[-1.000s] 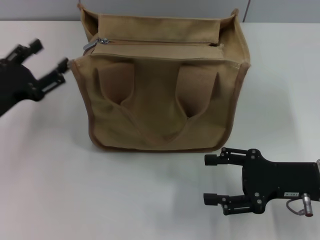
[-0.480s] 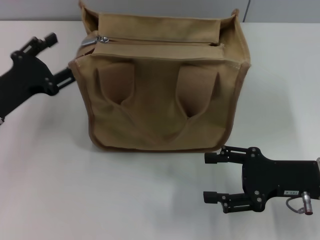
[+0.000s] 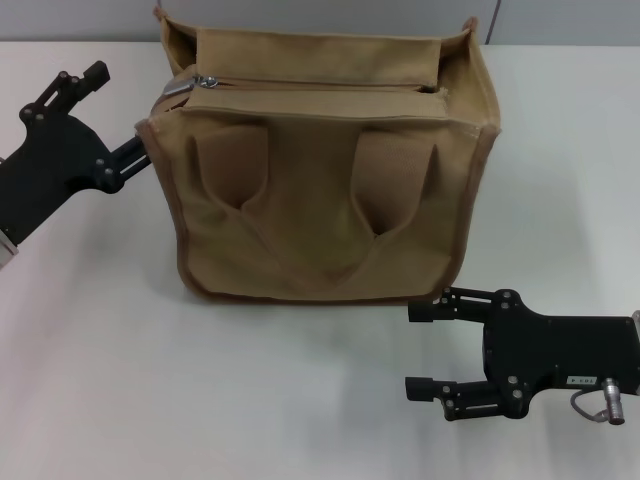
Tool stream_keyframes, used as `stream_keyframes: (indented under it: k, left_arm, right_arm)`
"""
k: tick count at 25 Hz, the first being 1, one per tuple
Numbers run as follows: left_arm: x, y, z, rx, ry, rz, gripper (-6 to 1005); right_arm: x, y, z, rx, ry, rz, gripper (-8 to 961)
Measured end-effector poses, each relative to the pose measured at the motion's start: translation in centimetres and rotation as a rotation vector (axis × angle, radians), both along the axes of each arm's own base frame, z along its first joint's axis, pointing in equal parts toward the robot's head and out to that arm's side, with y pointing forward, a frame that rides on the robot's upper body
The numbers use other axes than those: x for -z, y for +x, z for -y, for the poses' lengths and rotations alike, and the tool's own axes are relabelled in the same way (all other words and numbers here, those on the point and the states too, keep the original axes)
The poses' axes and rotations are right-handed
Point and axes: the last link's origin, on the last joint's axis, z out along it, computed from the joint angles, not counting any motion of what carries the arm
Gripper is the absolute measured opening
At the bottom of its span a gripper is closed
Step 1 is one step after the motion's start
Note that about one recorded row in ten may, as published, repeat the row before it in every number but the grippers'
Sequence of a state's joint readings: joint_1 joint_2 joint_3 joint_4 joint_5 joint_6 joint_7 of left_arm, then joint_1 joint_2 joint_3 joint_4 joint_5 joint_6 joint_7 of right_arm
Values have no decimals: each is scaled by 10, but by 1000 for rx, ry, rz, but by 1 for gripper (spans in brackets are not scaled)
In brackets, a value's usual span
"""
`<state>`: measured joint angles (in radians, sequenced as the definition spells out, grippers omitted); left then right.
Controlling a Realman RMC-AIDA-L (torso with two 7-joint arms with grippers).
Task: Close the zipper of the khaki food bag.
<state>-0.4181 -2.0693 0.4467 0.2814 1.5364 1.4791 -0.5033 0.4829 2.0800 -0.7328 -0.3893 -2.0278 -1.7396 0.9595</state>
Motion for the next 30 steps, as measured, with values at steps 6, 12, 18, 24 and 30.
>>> stream_keyframes:
  k: [6,12,18,24,30]
  left_arm:
    - [2,1,0,6,3,-9,789]
    - [8,2,2,10,28,-18,651]
    - [12,2,4,7,37,-14,417]
    - [12,2,4,1,46,3,192]
    - [11,3,4,4,47,8,67]
  right_arm:
    - [0,-1,-1,-4,0,0,810]
    - [0,-3,-3,-12,0,1,810]
    - [0,-6,-3,-21,-9,-12,809]
    - [-1,-8,-4,-23,-7,-18,809]
    - [-3,-10,-1,-31,-19,-47,809]
